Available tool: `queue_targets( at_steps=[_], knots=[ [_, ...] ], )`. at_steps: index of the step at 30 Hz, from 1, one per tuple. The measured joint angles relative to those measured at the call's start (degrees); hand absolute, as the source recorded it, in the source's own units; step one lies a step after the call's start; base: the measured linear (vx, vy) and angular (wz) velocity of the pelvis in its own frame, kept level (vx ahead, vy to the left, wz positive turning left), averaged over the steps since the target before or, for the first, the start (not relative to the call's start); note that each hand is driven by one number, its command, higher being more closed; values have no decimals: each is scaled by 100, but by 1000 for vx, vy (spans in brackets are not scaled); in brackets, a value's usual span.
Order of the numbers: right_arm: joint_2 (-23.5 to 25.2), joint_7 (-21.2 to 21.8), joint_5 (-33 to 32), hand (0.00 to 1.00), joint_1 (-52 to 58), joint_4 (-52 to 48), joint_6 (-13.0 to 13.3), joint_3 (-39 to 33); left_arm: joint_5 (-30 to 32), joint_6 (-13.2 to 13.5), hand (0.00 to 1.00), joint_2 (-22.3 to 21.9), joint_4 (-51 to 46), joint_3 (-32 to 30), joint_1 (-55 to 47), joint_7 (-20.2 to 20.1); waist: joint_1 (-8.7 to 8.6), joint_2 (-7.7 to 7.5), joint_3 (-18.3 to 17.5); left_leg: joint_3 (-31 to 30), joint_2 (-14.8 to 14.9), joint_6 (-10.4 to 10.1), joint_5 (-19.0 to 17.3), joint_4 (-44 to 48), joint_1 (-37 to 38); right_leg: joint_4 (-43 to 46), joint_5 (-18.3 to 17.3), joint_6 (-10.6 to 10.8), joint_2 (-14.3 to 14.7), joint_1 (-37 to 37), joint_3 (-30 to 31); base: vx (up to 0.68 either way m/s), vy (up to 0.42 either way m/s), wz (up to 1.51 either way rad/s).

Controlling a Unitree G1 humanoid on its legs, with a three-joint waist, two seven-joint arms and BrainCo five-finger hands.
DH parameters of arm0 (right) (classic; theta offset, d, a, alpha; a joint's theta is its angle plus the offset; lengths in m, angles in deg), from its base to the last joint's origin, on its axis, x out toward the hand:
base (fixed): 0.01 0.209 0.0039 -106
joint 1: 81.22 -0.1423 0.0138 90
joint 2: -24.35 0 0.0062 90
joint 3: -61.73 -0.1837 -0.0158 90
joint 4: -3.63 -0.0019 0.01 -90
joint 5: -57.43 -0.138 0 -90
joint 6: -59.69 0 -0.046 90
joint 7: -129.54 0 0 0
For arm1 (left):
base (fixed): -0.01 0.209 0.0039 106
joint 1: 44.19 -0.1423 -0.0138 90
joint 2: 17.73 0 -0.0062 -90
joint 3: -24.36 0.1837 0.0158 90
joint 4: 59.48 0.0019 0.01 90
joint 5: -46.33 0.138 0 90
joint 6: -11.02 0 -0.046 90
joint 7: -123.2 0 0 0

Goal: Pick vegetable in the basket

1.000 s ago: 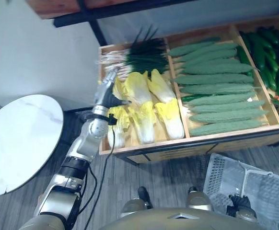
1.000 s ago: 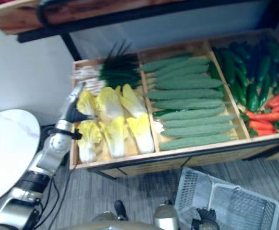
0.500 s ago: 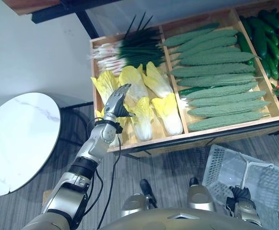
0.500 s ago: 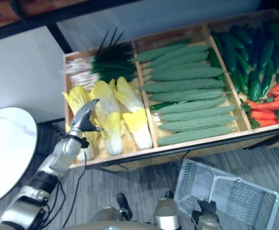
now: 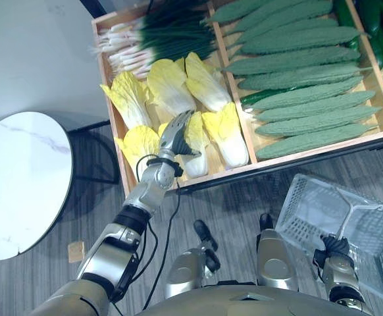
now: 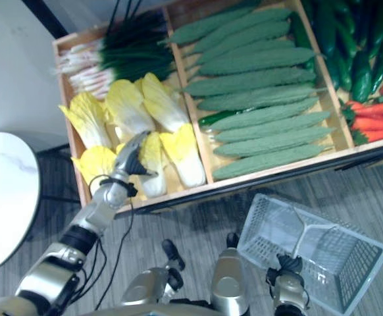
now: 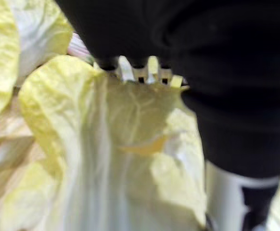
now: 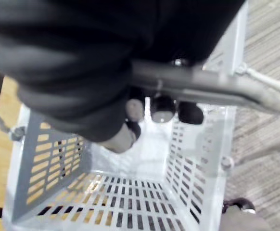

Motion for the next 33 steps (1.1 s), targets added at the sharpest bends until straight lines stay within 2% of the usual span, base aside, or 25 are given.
queue_targets(
  at_steps=[2, 9, 15, 18, 22, 24, 25, 27, 30, 33],
  knots=[
    [-43, -32, 0, 100, -64, 5, 1, 70, 29, 18, 100, -82, 12, -13, 210, 77, 55, -11, 25, 47, -12, 38, 27, -4, -113, -63, 75, 24, 4, -118, 91, 21, 17, -10],
    [-54, -63, -100, 100, -134, 79, 0, 227, 238, -12, 100, -217, 672, -71, 569, -5, 15, -55, 54, 123, -9, 98, 69, -6, -94, -188, 195, 41, 28, -90, 132, 54, -5, -7],
    [-8, -43, -100, 100, -232, 194, -6, 232, 222, -295, 100, -200, 790, -178, 632, -254, -26, -165, 122, -13, 0, 184, 133, 8, 17, -216, 203, 40, 27, 113, 66, 66, -31, 8],
    [14, -2, -99, 100, -219, 338, -26, 223, 188, -448, 100, -78, 390, -171, 374, -373, -66, -173, 121, -180, 12, 185, 133, 18, 175, -348, 200, 41, 18, 432, -136, 100, -34, 23],
    [29, 50, -99, 100, -100, 455, -67, 112, 138, -444, 100, 312, -513, -192, -95, -447, 65, -185, 101, -437, 36, 184, 133, 20, 359, -409, 144, 25, 17, 810, -403, 64, -23, 29],
    [48, 63, -99, 100, -4, 482, -70, 104, 117, -438, 100, 439, -895, -402, -222, -441, 91, -214, 54, -570, 35, 183, 132, 19, 440, -449, 128, 24, 22, 1004, -512, 30, -19, 33],
    [80, 76, -96, 100, 44, 520, -73, 105, 109, -436, 100, 547, -1091, -579, -295, -428, 98, -258, -43, -619, 31, 183, 132, 18, 459, -509, 122, 23, 27, 1081, -548, 16, -7, 20],
    [88, 139, -94, 100, 217, 580, -76, 105, 94, -444, 100, 693, -1373, -795, -314, -413, 226, -315, -235, -632, 22, 160, 113, 0, 548, -588, 123, 23, 27, 1212, -560, 10, 10, 8],
    [162, 203, -95, 100, 393, 637, -131, 102, -61, -440, 100, 932, -1791, -942, -314, -208, 247, -418, -426, -703, 21, 148, 101, -10, 729, -709, 131, 28, 31, 1497, -647, 5, 11, 11],
    [236, 250, -102, 100, 490, 654, -175, 97, -111, -415, 100, 979, -2200, -956, -320, -186, 239, -519, -655, -663, 19, 143, 92, -13, 752, -782, 172, 29, 47, 1505, -586, -13, 12, -7]
  ],
)
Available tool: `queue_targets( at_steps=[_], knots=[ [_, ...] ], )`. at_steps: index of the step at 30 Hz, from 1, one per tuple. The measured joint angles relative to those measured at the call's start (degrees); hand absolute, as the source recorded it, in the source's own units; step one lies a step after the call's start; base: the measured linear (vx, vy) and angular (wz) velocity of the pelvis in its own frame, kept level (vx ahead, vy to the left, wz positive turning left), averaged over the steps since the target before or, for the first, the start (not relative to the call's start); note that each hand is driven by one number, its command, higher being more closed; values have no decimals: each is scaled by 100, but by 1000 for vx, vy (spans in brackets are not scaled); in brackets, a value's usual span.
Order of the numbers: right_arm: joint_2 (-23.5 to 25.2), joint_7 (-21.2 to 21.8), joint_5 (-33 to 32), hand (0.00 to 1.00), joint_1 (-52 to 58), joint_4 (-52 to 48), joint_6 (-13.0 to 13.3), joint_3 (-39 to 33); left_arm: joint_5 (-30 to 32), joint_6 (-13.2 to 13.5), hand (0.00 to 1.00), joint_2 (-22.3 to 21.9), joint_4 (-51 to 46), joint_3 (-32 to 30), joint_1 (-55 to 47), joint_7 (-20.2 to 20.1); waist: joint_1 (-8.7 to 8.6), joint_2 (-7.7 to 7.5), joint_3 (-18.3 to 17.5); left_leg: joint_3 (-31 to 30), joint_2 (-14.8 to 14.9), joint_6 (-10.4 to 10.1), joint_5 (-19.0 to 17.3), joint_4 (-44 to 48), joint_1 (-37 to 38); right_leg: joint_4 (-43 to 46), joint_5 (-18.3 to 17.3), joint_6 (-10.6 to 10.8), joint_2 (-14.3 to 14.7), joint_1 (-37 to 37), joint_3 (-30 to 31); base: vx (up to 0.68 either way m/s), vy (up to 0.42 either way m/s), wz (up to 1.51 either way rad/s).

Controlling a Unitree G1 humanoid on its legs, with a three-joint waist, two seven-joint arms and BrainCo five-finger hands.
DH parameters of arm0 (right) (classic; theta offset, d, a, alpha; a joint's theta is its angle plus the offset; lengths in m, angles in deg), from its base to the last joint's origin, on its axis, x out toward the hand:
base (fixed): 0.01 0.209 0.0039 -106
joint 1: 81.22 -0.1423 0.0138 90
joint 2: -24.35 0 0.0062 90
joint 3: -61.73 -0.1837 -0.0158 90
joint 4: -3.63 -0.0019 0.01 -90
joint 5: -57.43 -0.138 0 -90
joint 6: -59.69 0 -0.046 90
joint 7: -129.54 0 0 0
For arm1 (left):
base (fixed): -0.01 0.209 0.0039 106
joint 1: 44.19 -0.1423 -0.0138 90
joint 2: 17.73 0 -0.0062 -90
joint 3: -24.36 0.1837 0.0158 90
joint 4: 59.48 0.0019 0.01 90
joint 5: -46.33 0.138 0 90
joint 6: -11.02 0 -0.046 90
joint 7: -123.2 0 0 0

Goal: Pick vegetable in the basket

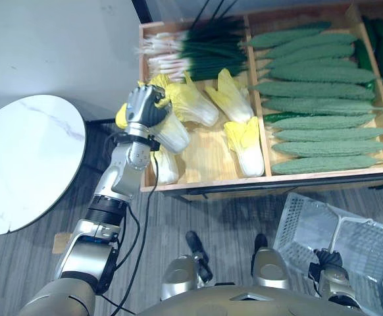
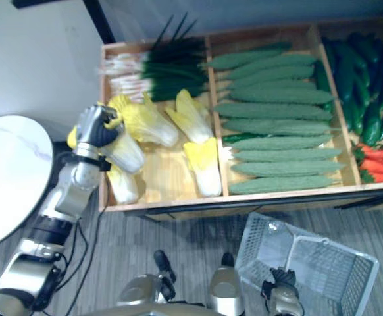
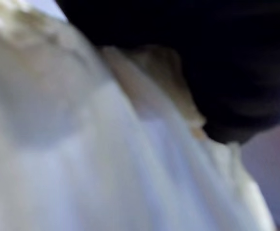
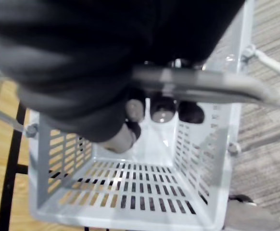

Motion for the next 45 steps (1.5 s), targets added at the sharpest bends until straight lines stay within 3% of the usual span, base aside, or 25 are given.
queue_targets(
  at_steps=[7, 9, 10, 12, 13, 15, 16, 17, 18, 21, 23, 24, 26, 29, 32, 34, 35, 36, 37, 39, 41, 42, 43, 44, 45],
  knots=[
    [218, -84, -251, 100, 245, -1126, -9, 458, -363, 230, 100, -296, -166, 833, 18, 204, -126, -143, -41, 803, 60, 33, -125, 1, 0, -447, 542, -7, 123, -287, 593, -43, 32, -56],
    [355, -95, -283, 100, 401, -1692, -4, 856, -440, 262, 100, -328, -166, 1133, 4, 180, -307, -246, -44, 1141, 116, 102, -76, 35, 43, -465, 423, -511, 26, -443, 146, -68, 37, -108],
    [411, -105, -280, 100, 533, -2074, 7, 1165, -443, 311, 100, -491, -166, 1190, -117, 108, -315, -197, -63, 1617, 301, 114, -105, 43, 207, -390, 137, -1526, -55, -440, -810, -18, 67, -144],
    [541, -80, -237, 100, 610, -2511, 53, 1462, -445, 376, 100, -520, -169, 1167, -251, 0, -243, -359, -143, 2192, 477, 108, -278, 334, 349, -95, 292, -1864, -317, -638, -1447, 37, 38, -190],
    [616, -18, -219, 100, 746, -2778, 121, 1742, -444, 375, 100, -492, -169, 1083, -434, -136, -214, -591, -251, 2696, 584, 9, -597, 868, 439, 56, 926, -1950, -441, -815, -1663, 98, -69, -247],
    [505, 132, -196, 100, 594, -3202, 194, 2261, -438, 418, 100, -686, -161, 658, -938, -337, -142, -262, -323, 3676, 1160, 78, -994, 1395, 636, -715, 1882, -1916, 77, -842, -1975, 69, -167, -262],
    [455, 189, -160, 100, 598, -3361, 233, 2397, -435, 458, 100, -774, -154, 499, -1093, -394, -198, -218, -327, 3968, 1208, -25, -1038, 1456, 709, -329, 1389, -2020, -2, -898, -2468, 20, -149, -211],
    [372, 308, -27, 100, 636, -3553, 254, 2594, -436, 475, 100, -1060, -163, 265, -1278, -436, -204, -227, -356, 4368, 1135, -60, -1049, 1555, 835, 803, 366, -1683, -478, -1004, -3395, 58, -148, -174],
    [390, 487, 14, 100, 744, -3708, 254, 2774, -435, 470, 100, -1309, -159, 200, -1555, -494, -194, -315, -412, 4670, 1171, -126, -1092, 1861, 883, 1082, -48, -1150, -716, -1014, -3920, 29, -77, -168],
    [236, 884, 55, 100, 1076, -4371, 251, 3157, -436, 415, 100, -1857, 299, 254, -2065, -670, -186, 21, -365, 4694, 2060, -148, -1148, 3149, 1021, 824, -78, -1385, 53, -1140, -3389, 134, -238, -138],
    [57, 1031, -4, 100, 1181, -4699, 263, 3480, -442, 375, 100, -2071, 481, 290, -2316, -695, -163, 90, -368, 3915, 2455, -32, -910, 3834, 1082, 778, -123, -1496, 434, -1135, -2809, 92, -98, -211],
    [-109, 1237, -102, 100, 1231, -4874, 296, 3771, -451, 376, 100, -2173, 486, 330, -2510, -684, -41, 130, -369, 2308, 2343, -17, -977, 4395, 941, 748, -133, -1627, 820, -1130, -2088, 158, -62, -279],
    [-349, 1407, -300, 100, 1208, -4863, 297, 4119, -505, 412, 100, -2140, 490, 367, -2690, -657, 90, 276, -434, 673, 1920, 205, -1299, 5349, 612, 691, -244, -1793, 1364, -1105, -1283, 205, -41, -272],
    [-488, 1617, -708, 100, 1157, -4929, 296, 4616, -635, 422, 100, -2066, 553, 448, -2849, -632, 78, 360, -444, -745, 1133, 179, -1417, 5738, -116, 349, -285, -1803, 1886, -820, -629, 191, 15, -214],
    [-474, 1787, -1150, 100, 1111, -5391, 296, 5009, -854, 424, 100, -2072, 688, 626, -2838, -633, 161, 176, -336, -966, 841, 194, -2083, 6213, -1070, -387, -125, -1561, 1950, -209, -215, 182, 34, -113],
    [-420, 1803, -1479, 100, 1061, -5554, 298, 5093, -930, 430, 100, -2070, 687, 661, -2747, -619, 178, 43, -252, -1082, 614, 140, -2336, 5581, -1661, -794, -124, -1444, 1884, 120, -8, 146, 5, -50],
    [-435, 1822, -1676, 100, 1032, -5562, 324, 5076, -1022, 427, 100, -2135, 694, 687, -2654, -612, 235, 8, -222, -1188, 502, 35, -2282, 4507, -1978, -790, -251, -1071, 1775, 215, -117, 189, 23, -78],
    [-591, 1855, -1770, 100, 1036, -5755, 375, 5065, -1067, 451, 100, -2267, 665, 700, -2544, -572, 420, 34, -196, -1234, 490, -188, -2071, 3533, -2131, -422, -328, -1106, 1752, 24, -165, 188, 51, -89],
    [-720, 1891, -1862, 100, 1055, -5859, 380, 5059, -1068, 451, 100, -2303, 743, 749, -2491, -539, 468, 134, -184, -1380, 518, -182, -1854, 3052, -2178, -379, -242, -1425, 1812, 137, -250, 243, 96, -81],
    [-733, 1937, -2025, 100, 1278, -5969, 376, 4954, -1067, 441, 100, -2385, 875, 925, -2479, -548, 496, 59, -353, -1516, 383, 164, -1430, 2914, -2193, 33, -718, -1393, 1757, 168, -234, 322, 123, -28],
    [-689, 2059, -2427, 100, 1526, -6063, 375, 4969, -1069, 447, 100, -2325, 1143, 1185, -2265, -558, 384, -313, -497, -1237, -253, 489, -1307, 2617, -1674, 1335, -1213, -569, 1278, -20, -235, 497, 123, 3],
    [-763, 2120, -2549, 100, 1511, -6058, 374, 5026, -1074, 446, 100, -2295, 1218, 1245, -2161, -563, 438, -293, -503, -1228, -384, 740, -1254, 2180, -1363, 2500, -1121, -213, 1195, -493, -204, 485, 107, -3],
    [-636, 2143, -2600, 100, 1451, -5936, 327, 5061, -1074, 439, 100, -2150, 1352, 1306, -2023, -578, 416, -514, -474, -1236, -486, 773, -1133, 1949, -1040, 3571, -870, -51, 969, -917, -160, 445, 38, 14],
    [-633, 2174, -2663, 100, 1410, -5876, 284, 5089, -1112, 373, 0, -2058, 1442, 1405, -1937, -611, 310, -559, -402, -1372, -525, 736, -1160, 1683, -645, 4563, -760, -324, 734, -1336, -230, 540, -42, 41],
    [-676, 2234, -2750, 100, 1387, -5811, 281, 5149, -1121, 348, 0, -2020, 1439, 1463, -1933, -637, 262, -501, -358, -1493, -477, 695, -1185, 1459, -289, 4877, -943, -516, 556, -1507, -292, 444, -90, 45]
  ],
)
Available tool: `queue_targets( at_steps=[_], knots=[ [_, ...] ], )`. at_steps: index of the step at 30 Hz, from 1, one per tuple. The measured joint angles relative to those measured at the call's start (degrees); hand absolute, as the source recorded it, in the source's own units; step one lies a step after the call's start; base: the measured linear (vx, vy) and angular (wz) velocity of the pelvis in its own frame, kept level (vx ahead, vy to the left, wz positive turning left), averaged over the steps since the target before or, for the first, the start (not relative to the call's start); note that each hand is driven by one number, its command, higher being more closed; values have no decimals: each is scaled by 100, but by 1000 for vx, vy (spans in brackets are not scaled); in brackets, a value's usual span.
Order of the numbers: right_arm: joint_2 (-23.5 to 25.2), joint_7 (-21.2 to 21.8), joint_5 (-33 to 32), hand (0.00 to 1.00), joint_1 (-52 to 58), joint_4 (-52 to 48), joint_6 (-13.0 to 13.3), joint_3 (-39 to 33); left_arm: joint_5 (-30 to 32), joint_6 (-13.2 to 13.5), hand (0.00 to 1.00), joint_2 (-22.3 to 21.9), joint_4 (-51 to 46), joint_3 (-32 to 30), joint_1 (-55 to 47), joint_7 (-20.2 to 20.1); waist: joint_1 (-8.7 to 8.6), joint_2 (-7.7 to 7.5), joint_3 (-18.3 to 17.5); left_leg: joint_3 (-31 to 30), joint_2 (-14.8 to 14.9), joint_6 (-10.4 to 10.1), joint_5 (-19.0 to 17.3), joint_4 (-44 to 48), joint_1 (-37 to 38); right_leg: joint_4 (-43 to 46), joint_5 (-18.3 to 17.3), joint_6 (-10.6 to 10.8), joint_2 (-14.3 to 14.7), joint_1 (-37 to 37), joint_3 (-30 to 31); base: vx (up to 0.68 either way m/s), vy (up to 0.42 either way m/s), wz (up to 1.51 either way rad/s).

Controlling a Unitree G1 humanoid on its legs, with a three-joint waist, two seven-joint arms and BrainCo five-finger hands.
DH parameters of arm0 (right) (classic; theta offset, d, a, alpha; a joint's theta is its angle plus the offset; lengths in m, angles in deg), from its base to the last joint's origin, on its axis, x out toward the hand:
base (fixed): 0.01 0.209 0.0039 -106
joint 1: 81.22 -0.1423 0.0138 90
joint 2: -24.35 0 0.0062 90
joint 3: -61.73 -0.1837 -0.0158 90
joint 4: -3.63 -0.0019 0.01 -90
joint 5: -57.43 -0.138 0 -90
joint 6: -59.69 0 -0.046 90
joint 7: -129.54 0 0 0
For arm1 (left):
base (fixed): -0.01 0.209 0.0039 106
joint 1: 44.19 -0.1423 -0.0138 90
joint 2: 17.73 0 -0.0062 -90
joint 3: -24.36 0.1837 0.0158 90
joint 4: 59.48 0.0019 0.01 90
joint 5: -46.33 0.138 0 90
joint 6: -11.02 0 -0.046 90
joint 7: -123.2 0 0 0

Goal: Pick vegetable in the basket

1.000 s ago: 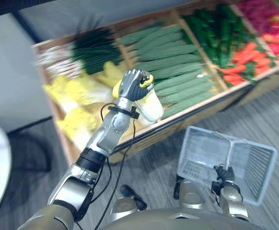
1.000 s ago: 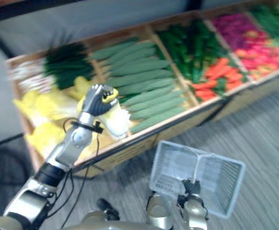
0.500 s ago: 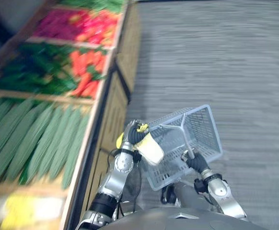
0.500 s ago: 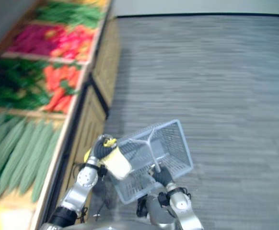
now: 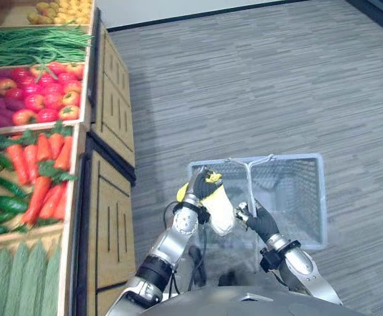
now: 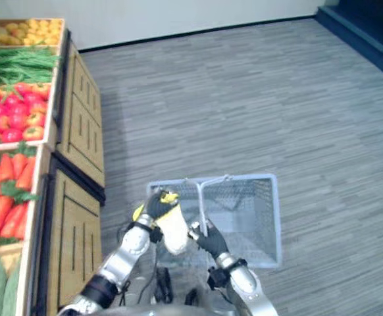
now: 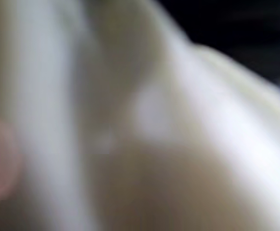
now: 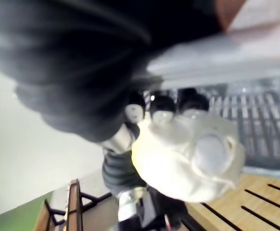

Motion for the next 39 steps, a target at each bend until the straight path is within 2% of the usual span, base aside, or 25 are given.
queue_targets(
  at_steps=[2, 4, 6, 7, 8, 9, 10, 11, 13, 16, 17, 19, 22, 23, 24, 25, 26, 27, 28, 30, 31, 33, 34, 36, 39],
  knots=[
    [-8, 28, -24, 100, -111, 0, 0, 81, -3, -1, 0, 16, -4, 52, 33, 9, -26, 96, 22, -150, 154, -137, -86, -190, 331, -343, -42, -14, -293, -203, -63, 451, -125, 42],
    [-32, 43, -191, 100, -241, 11, -3, 113, -32, -6, 0, 76, 78, 65, 188, 81, -25, 187, 58, -349, 362, -322, -200, -305, 493, -1280, -40, 53, -511, -405, -98, 440, -230, 43],
    [-59, 43, -376, 100, -438, 41, -3, 204, -141, -9, 0, 216, 124, 104, 354, 120, -46, 265, 95, -512, 607, -543, -331, -371, 583, -2740, 352, 196, -542, -531, 192, 406, -359, 42],
    [-56, 42, -483, 100, -477, 41, -3, 251, -160, -8, 0, 294, 258, 176, 458, 119, -73, 232, 75, -639, 681, -751, -436, -406, 666, -3901, 856, 306, -559, -431, 612, 528, -522, 58],
    [-46, 41, -519, 100, -473, 65, -5, 308, -161, -13, 0, 358, 376, 260, 482, 124, -126, 152, 80, -738, 704, -1042, -569, -457, 831, -4486, 1770, 612, -639, -245, 884, 547, -539, 51],
    [-97, 40, -522, 100, -489, 126, -7, 310, -163, -19, 0, 289, 494, 282, 482, 129, -135, 330, 114, -789, 877, -1110, -618, -454, 926, -4381, 1757, 477, -481, -188, 799, 453, -418, 36],
    [-111, 24, -520, 100, -519, 190, -14, 309, -162, -27, 0, 222, 650, 398, 508, 115, -158, 482, 97, -797, 1027, -1130, -514, -349, 896, -3927, 1444, 385, -349, -249, 723, 396, -382, 28],
    [-91, 29, -518, 100, -519, 170, -17, 392, -135, 4, 0, 142, 781, 490, 515, 127, -215, 484, 95, -832, 1085, -1113, -381, -138, 909, -3360, 969, 282, -383, -314, 638, 373, -366, 37],
    [-39, 25, -519, 100, -519, 187, -51, 463, -85, 14, 0, -238, 1049, 495, 487, 134, -276, 589, 45, -1157, 1317, -1039, -312, 479, 729, -3081, 480, 158, -384, -46, 216, 337, -316, 69],
    [-6, 25, -562, 100, -417, 244, -53, 307, 113, 30, 0, -345, 1105, 314, 360, 141, -264, 583, 49, -1050, 1613, -1064, -12, 1696, 137, -3436, 318, 18, -473, 653, -465, 365, -300, 106],
    [-10, 21, -569, 100, -338, 297, -53, 84, 127, 24, 0, -358, 1103, -40, 221, 185, -242, 589, 47, -540, 1828, -915, -101, 2359, -183, -3704, 305, -7, -502, 1060, -800, 369, -211, 136],
    [-52, 5, -563, 100, -184, 334, -46, -302, 128, 47, 0, -333, 1028, -617, -58, 257, -162, 571, 39, 510, 1909, -639, -336, 2864, -550, -4135, 306, -4, -607, 1636, -1328, 278, -83, 133],
    [-45, -45, -488, 100, -89, 555, -45, -951, 139, -34, 0, -308, 988, -1477, -358, 295, -108, 692, -38, 1924, 1726, -607, -484, 2418, -994, -4460, 303, 182, -798, 2106, -2158, 280, 75, 126],
    [-48, -89, -448, 100, -55, 707, -46, -1230, 212, -136, 0, -230, 992, -1806, -472, 322, -104, 742, -70, 2805, 1770, -424, -377, 2051, -999, -4506, 289, 302, -830, 2327, -2497, 269, 144, 140],
    [-47, -107, -426, 100, -42, 790, -46, -1361, 290, -174, 0, -194, 992, -1946, -522, 328, -105, 787, -99, 3275, 1809, -262, -243, 1880, -990, -4497, 272, 391, -832, 2430, -2677, 308, 191, 159],
    [10, -151, -361, 100, -10, 1011, -46, -1621, 343, -229, 0, -65, 990, -2179, -606, 333, -124, 809, -175, 4176, 1769, 229, -460, 1781, -843, -4466, 200, 555, -898, 2681, -3023, 270, 175, 138],
    [18, -205, -250, 100, -9, 1108, -47, -1757, 346, -258, 0, -5, 986, -2241, -632, 330, -132, 752, -203, 4319, 1695, 321, -520, 1780, -809, -4456, 180, 610, -949, 2761, -3147, 473, 254, 174],
    [139, -304, 48, 100, -8, 1343, -51, -2031, 336, -318, 0, 131, 944, -2528, -773, 321, -73, 599, -260, 4423, 1513, 570, -777, 1792, -807, -4429, 204, 702, -1004, 2933, -3372, 420, 196, 124],
    [207, -350, 193, 100, -20, 1449, -52, -2138, 330, -348, 0, 191, 881, -2658, -831, 316, -17, 547, -283, 4311, 1412, 546, -849, 1753, -805, -4367, 224, 739, -1058, 3005, -3437, 491, 228, 136],
    [512, -522, 681, 100, -36, 2065, -60, -2642, 285, -418, 0, 265, 508, -3091, -1324, 305, 86, 290, -433, 3776, 948, 503, -940, 1461, -635, -3359, 450, 928, -1499, 3077, -3417, 358, 161, 129],
    [560, -571, 786, 100, -40, 2240, -62, -2768, 271, -419, 0, 269, 383, -3162, -1458, 282, 76, 262, -456, 3580, 846, 502, -960, 1359, -557, -2978, 540, 915, -1625, 3080, -3376, 327, 99, 147],
    [659, -769, 1089, 100, -100, 2679, -67, -3262, 201, -425, 0, 286, 32, -3319, -1774, 234, 74, 222, -480, 3028, 585, 427, -955, 1010, -298, -1755, 381, 687, -1857, 2856, -3032, 272, 17, 126],
    [661, -930, 1304, 100, -208, 2904, -64, -3564, 62, -426, 0, 289, -129, -3418, -1911, 230, 81, 233, -489, 2728, 463, 356, -901, 773, -93, -1004, 189, 360, -1834, 2462, -2514, 276, -53, 130],
    [660, -1176, 1407, 100, -309, 3192, -11, -3935, -5, -419, 0, 308, -203, -3452, -1955, 277, 43, 313, -528, 2166, 383, 217, -785, 499, 97, -668, -13, 372, -1462, 1808, -1675, 283, -80, 154],
    [698, -1579, 1382, 100, -322, 3856, 173, -4538, -196, -357, 0, 441, -216, -3253, -1885, 345, -116, 370, -542, 1027, 355, -23, -582, 151, 316, -1557, -151, 337, -1144, 1016, -1052, 312, -203, 199]
  ],
)
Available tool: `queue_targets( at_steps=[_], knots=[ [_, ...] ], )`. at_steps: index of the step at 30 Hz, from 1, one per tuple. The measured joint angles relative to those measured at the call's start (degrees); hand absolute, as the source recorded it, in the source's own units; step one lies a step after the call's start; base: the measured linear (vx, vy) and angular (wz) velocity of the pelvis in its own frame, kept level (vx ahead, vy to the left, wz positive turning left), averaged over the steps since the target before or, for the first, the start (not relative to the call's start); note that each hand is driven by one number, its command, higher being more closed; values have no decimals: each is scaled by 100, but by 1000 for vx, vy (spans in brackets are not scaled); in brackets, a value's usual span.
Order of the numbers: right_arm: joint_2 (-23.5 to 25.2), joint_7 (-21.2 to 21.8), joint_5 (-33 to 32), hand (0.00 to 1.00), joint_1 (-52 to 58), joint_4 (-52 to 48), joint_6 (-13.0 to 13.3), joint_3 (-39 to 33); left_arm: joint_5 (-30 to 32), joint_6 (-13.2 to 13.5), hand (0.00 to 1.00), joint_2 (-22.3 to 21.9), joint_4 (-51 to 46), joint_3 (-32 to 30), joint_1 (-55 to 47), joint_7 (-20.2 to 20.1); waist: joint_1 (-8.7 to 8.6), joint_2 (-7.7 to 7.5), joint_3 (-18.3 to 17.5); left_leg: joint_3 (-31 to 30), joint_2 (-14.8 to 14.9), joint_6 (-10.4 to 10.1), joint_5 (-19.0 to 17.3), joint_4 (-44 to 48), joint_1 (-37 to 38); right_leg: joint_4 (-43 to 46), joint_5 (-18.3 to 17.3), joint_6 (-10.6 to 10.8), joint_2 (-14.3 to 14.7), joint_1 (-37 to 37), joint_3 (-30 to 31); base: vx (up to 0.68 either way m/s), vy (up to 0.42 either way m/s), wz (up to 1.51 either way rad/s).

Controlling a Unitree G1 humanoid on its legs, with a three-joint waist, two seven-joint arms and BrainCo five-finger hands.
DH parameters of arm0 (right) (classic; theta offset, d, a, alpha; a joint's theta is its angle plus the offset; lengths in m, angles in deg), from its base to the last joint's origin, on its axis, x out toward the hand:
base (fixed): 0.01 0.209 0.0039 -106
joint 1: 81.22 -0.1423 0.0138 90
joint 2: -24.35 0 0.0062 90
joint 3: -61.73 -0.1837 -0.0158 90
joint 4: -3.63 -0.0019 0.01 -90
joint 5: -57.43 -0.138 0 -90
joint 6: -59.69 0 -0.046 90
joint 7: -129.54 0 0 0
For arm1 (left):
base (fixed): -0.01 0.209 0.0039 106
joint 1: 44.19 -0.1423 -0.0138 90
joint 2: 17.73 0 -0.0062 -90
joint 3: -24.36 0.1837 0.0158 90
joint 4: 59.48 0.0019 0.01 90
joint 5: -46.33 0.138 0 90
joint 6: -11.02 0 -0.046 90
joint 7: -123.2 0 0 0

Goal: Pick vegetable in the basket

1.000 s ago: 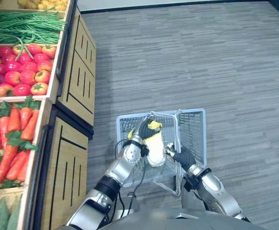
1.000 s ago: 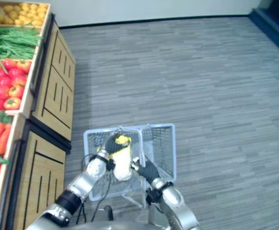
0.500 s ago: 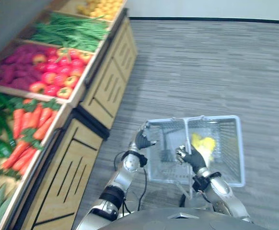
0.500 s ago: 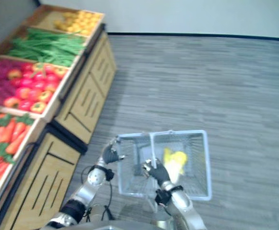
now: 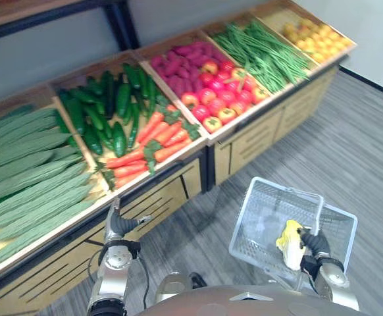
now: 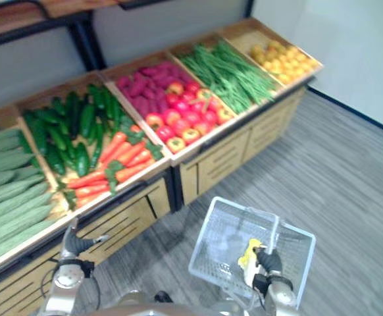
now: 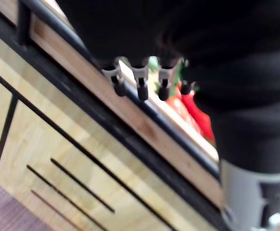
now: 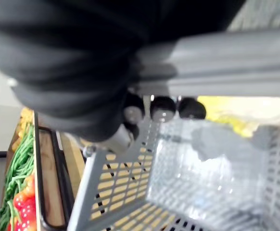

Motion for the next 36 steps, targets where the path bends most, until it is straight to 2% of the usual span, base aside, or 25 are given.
queue_targets(
  at_steps=[2, 3, 4, 5, 6, 7, 8, 11, 12, 14, 16, 17, 20, 23, 29, 34, 36],
  knots=[
    [29, -146, -103, 100, -34, 484, 42, -386, -58, 101, 0, 186, -4, 237, 83, -9, -70, -48, -22, -609, 24, -205, 81, -136, 55, -1157, 142, 191, 195, -251, 629, 244, -310, 191],
    [37, -217, -104, 100, -13, 886, 32, -607, -160, 189, 0, 317, -6, 457, 277, -11, -78, -87, -13, -1005, 42, -356, 114, -166, 36, -1915, 373, 255, 292, -358, 1207, 210, -307, 147],
    [51, -245, -105, 100, 12, 1114, 23, -681, -193, 226, 0, 379, -35, 568, 395, -14, -87, -135, 8, -1174, 42, -457, 118, -163, 28, -2290, 579, 246, 316, -355, 1512, 278, -419, 198],
    [207, -302, -246, 100, 20, 1477, -6, -901, -256, 351, 0, 556, -327, 775, 604, -23, -105, -370, 21, -1523, -22, -785, 62, -88, 3, -2759, 1329, 375, 287, -286, 2037, 290, -446, 138],
    [211, -327, -276, 100, -11, 1585, -23, -1009, -270, 377, 0, 474, -429, 859, 653, -25, -72, -213, 22, -1567, 143, -878, 96, -102, 5, -2678, 1274, 276, 392, -270, 1890, 351, -482, 119],
    [165, -332, -333, 100, -6, 1577, -27, -1073, -276, 480, 0, 442, -866, 1003, 688, -90, -54, 54, 2, -1335, 397, -994, 233, -130, -16, -2702, 1174, 184, 563, -227, 1717, 324, -398, 40],
    [91, -278, -331, 100, -65, 1583, -49, -1070, -274, 665, 0, 443, -1212, 1020, 860, -150, -33, 191, 28, -1175, 524, -1054, 427, -344, 83, -2619, 1076, 85, 663, -237, 1597, 252, -269, 31],
    [-6, -250, -235, 100, -168, 1648, -109, -1021, -255, 830, 0, 563, -1466, 968, 1457, -176, -73, 318, 76, -945, 656, -1060, 807, -791, 338, -2721, 1001, -33, 864, -92, 1493, 172, -195, 10],
    [-26, -231, -56, 100, -212, 1709, -117, -976, -238, 863, 0, 777, -1506, 953, 1774, -172, -112, 330, 90, -861, 741, -1047, 873, -775, 334, -2885, 1030, -85, 954, -2, 1456, 114, -125, -2],
    [-39, -225, 103, 100, -216, 1702, -110, -975, -191, 852, 0, 960, -1442, 1017, 2191, -158, -215, 299, 171, -805, 754, -1044, 912, -543, 140, -2945, 1033, -93, 924, 6, 1421, 63, -83, 11],
    [-52, -224, 168, 100, -223, 1673, -95, -974, -108, 848, 0, 1104, -1144, 1331, 2786, -91, -379, 264, 351, -530, 727, -1040, 985, -286, -47, -2979, 1045, -76, 801, 10, 1314, -14, -23, 35],
    [-45, -218, 167, 100, -229, 1589, -83, -974, 61, 823, 0, 1185, -805, 1563, 3173, -63, -481, 246, 483, -146, 716, -1025, 1080, -302, -69, -3041, 1088, -69, 770, 25, 1254, -57, -9, 22],
    [-48, -198, 179, 100, -277, 1448, 32, -937, 395, 755, 0, 1317, -187, 1962, 3680, -53, -660, 380, 661, 486, 693, -1029, 1210, -697, 32, -3305, 1304, -84, 864, -79, 1439, -55, 47, -25],
    [-19, -227, 176, 100, -296, 1261, 94, -845, 659, 638, 0, 1447, 388, 2168, 4103, -59, -769, 464, 865, 944, 681, -1042, 1331, -935, 26, -3520, 1542, -124, 976, -298, 1669, -50, 9, -54],
    [33, -426, 176, 100, -414, 1119, 99, -680, 1004, 587, 0, 1586, 956, 2554, 4454, -136, -937, 521, 1115, 1690, 724, -1042, 1355, -1133, -81, -3711, 1815, -132, 1148, -687, 2043, -67, -4, -37],
    [124, -544, 167, 100, -428, 942, 100, -581, 1207, 536, 0, 1534, 1279, 2587, 4489, -232, -950, 516, 1259, 2026, 725, -1041, 1352, -1130, -200, -3704, 1902, -131, 1174, -913, 2184, -69, 3, -17],
    [145, -613, 137, 100, -436, 796, 109, -512, 1265, 422, 0, 1479, 1488, 2575, 4589, -233, -923, 498, 1388, 2118, 744, -1037, 1350, -1086, -258, -3690, 1930, -128, 1170, -983, 2199, -63, -9, -2]
  ],
)
